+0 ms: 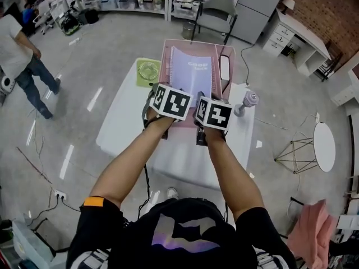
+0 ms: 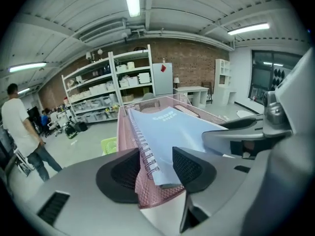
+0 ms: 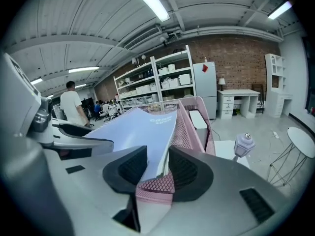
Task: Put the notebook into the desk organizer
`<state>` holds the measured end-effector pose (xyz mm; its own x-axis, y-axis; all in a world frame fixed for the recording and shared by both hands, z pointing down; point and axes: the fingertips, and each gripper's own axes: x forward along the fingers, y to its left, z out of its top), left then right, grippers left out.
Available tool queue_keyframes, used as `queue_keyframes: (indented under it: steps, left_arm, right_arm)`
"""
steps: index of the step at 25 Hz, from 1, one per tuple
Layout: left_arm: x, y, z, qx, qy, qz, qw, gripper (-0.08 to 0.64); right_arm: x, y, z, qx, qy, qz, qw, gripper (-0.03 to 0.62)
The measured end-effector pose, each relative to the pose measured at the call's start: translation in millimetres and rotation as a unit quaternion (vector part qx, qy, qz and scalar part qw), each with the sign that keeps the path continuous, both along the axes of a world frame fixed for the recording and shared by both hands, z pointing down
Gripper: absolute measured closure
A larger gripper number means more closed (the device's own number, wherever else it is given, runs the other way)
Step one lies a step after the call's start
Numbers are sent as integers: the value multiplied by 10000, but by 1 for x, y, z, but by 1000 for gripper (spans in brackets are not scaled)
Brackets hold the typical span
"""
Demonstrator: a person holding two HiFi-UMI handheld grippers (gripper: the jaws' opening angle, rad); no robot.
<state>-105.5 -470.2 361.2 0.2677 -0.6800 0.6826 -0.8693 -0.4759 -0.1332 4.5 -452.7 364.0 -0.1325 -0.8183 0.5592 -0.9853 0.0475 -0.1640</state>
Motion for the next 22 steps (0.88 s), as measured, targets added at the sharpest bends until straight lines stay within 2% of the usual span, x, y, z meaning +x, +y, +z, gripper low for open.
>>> queue_keyframes:
  steps: [2,5,11,17,22]
  left_arm:
    - [-7,1,-2,159,-26,-104,9998,327]
    - [-12,6,-7,331,102,-100,9994,325]
    - [-9,35,-25,769,498,-13,9958,325]
    - [-1,87,-57,1349,1187,90,9837,327]
    - [12,156,-65,1760,1331,102,9753,411]
  right_arm:
    - [3,6,-3,88,-105,63,9999,434]
    - [7,16,-15,336,-115,140,9993,387]
    - [6,42,-43,909,171,-96,9957,388]
    - [2,86,-53,1426,470,-469,9876,486]
    - [4,146,-53,1671,397,-863,9813,556]
